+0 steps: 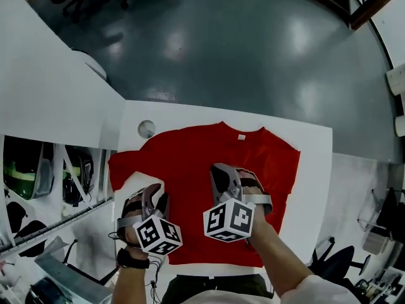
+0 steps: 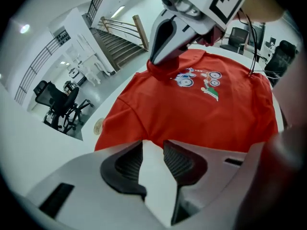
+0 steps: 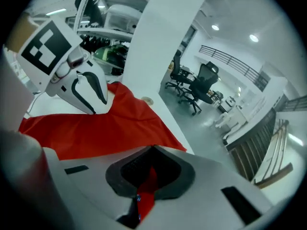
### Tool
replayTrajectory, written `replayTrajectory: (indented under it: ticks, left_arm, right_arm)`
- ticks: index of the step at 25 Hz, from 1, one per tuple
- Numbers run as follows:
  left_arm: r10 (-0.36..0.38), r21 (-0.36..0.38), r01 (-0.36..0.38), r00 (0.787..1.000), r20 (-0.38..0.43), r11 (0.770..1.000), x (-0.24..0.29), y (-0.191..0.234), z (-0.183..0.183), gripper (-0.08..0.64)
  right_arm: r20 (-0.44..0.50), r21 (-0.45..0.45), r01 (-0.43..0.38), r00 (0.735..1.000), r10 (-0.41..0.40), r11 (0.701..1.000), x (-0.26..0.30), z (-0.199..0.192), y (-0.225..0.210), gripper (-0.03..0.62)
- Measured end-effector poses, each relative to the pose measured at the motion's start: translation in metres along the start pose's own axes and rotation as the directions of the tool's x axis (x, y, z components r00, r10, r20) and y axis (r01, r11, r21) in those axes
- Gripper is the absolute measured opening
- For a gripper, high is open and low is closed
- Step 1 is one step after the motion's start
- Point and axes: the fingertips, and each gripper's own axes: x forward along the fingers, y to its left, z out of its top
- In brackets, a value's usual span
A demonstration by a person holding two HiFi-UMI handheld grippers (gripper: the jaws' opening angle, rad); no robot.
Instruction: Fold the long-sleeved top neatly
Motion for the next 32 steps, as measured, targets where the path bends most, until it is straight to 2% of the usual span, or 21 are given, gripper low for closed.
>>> replayTrajectory:
  ticks: [3,9,13,16,19,23,29,32]
  left_arm:
    - [-0.003,-0.020,0.003,1.000,-0.001,1.000,0.003,0.006,-0.015,0.141]
    - [-0.009,-0.045,0.009,1.000,0.000,0.999,0.009,0.013,-0.028,0.141]
    - [-0.016,-0.054,0.017,1.000,0.020,0.998,0.012,0.015,-0.022,0.141]
    - [-0.032,-0.073,0.036,0.998,0.057,0.997,0.013,0.016,-0.008,0.141]
    - [-0.060,-0.094,0.071,0.991,0.117,0.993,0.013,0.015,0.018,0.141]
    - [-0.093,-0.103,0.115,0.977,0.193,0.988,0.016,0.016,0.055,0.143]
    - [-0.124,-0.121,0.165,0.949,0.289,0.979,0.020,0.025,0.115,0.146]
    - [-0.138,-0.113,0.178,0.944,0.299,0.977,0.026,0.023,0.137,0.146]
  right_arm:
    - [0.012,-0.064,0.003,1.000,-0.002,0.998,0.019,0.020,0.012,0.026]
    - [0.119,-0.077,-0.027,0.992,0.036,0.997,0.027,0.060,0.026,0.046]
    - [0.261,-0.083,-0.015,0.965,0.037,0.996,0.012,0.091,0.030,0.046]
    - [0.318,-0.026,-0.020,0.948,0.027,0.999,-0.002,0.096,0.026,0.044]
    - [0.316,0.039,-0.012,0.949,-0.001,0.999,-0.013,0.079,0.012,0.046]
    - [0.254,0.130,0.017,0.966,-0.050,0.991,-0.023,0.035,-0.012,0.046]
    - [0.127,0.292,0.064,0.986,-0.106,0.954,-0.034,-0.049,-0.044,0.072]
    - [0.090,0.335,0.101,0.986,-0.139,0.937,-0.041,-0.088,-0.054,0.074]
